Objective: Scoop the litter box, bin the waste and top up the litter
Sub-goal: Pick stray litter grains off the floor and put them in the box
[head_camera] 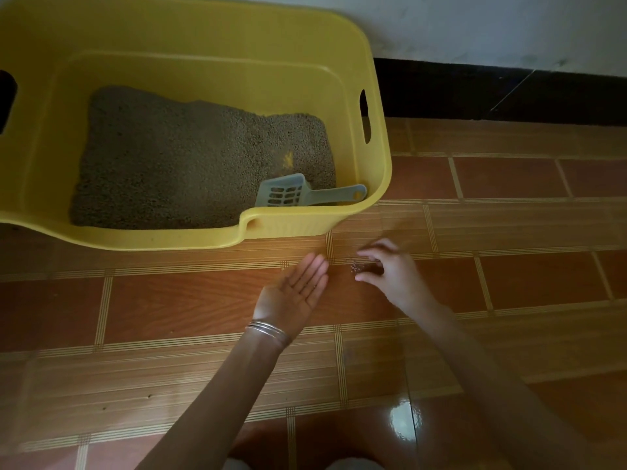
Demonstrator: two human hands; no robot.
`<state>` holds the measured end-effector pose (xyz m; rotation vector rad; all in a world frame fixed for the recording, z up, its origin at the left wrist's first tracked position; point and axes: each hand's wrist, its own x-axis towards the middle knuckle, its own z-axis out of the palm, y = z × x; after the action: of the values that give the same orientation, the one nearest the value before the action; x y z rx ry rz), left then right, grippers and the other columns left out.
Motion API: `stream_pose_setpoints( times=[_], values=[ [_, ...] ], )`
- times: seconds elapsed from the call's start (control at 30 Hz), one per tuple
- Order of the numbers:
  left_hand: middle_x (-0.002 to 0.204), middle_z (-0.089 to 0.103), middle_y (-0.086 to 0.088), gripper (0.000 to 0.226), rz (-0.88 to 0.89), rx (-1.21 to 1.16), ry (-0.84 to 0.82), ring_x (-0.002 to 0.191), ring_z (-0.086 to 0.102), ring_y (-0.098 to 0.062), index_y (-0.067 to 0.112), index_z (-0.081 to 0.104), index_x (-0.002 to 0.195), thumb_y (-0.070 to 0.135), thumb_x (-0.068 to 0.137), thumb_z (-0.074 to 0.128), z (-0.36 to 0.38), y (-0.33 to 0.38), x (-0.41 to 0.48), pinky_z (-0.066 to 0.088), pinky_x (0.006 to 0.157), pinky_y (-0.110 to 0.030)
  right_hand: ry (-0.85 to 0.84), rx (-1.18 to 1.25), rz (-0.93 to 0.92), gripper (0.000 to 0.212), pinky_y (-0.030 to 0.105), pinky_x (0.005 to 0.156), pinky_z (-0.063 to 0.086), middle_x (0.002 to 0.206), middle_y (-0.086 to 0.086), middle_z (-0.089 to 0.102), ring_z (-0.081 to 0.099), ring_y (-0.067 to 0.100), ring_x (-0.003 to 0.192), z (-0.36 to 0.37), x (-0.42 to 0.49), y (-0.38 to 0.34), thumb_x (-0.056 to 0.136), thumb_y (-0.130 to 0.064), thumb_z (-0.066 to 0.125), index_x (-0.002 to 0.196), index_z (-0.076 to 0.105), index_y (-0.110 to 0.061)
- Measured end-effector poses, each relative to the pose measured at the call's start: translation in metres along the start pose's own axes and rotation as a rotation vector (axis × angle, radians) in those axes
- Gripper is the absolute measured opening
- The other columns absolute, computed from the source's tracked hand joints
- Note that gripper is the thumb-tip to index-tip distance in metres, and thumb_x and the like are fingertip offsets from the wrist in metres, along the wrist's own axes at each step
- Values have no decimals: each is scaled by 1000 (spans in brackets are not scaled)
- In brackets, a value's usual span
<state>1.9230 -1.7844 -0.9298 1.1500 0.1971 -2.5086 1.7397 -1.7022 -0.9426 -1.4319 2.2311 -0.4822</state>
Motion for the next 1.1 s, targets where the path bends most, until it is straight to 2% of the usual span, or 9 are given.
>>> stream_pose_setpoints(
  times=[0.07,0.17,0.3,0.5,0.67,0.83,0.93,1.03,1.1],
  values=[
    [110,67,-18,38,3,9,-4,107,60,-27,-3,61,108,16,99,30,-1,2,-1,43,95,-38,-7,-25,-15,42,35,84,52,111,6,59,61,19,92,5,2,0,68,-20,78,108,67,-12],
    [111,66,-18,37,9,26,-5,106,61,-27,-3,61,109,16,98,32,-3,4,-1,44,94,-37,72,-20,-70,28,35,75,54,98,5,64,64,18,82,11,2,-5,69,-17,78,95,71,-11],
    [112,66,-18,36,14,40,1,107,61,-27,-2,62,108,17,98,33,-5,4,-1,44,95,-37,197,-39,-152,12,26,60,53,82,2,67,64,16,65,20,-3,-8,70,-15,78,81,72,-12],
    [113,66,-17,36,21,73,2,108,60,-27,-2,61,111,16,97,34,-6,2,0,41,100,-37,257,-321,-207,12,27,43,49,74,3,62,61,21,61,26,-4,-14,72,-10,76,72,64,-11],
    [111,67,-17,34,31,72,26,106,61,-27,-2,62,109,16,97,35,-3,-2,1,44,97,-36,263,-403,-158,16,28,48,51,73,7,59,60,24,67,30,-4,-19,71,-3,73,70,58,-9],
    [108,68,-17,36,24,130,79,105,62,-27,-3,62,107,17,100,33,8,-14,5,46,92,-35,282,-80,-135,11,23,58,46,80,6,61,60,17,67,18,-11,-29,77,-3,69,78,59,-7],
    [98,67,-17,33,11,139,106,95,62,-25,-3,62,100,14,99,34,19,-21,8,48,82,-33,298,97,-157,6,10,63,42,83,0,65,57,6,72,8,-16,-45,80,-9,68,82,63,-8],
    [98,64,-15,32,4,139,104,94,59,-25,-3,60,105,13,98,33,27,-23,10,43,88,-34,228,153,-198,4,4,64,39,82,-4,68,56,1,70,3,-18,-51,78,-12,71,82,68,-11],
    [101,64,-15,32,-2,128,92,96,59,-25,-3,61,105,13,99,34,28,-21,11,42,94,-34,231,160,-156,6,11,65,46,85,-4,70,63,6,71,0,-16,-46,79,-14,71,84,71,-13]
  ],
)
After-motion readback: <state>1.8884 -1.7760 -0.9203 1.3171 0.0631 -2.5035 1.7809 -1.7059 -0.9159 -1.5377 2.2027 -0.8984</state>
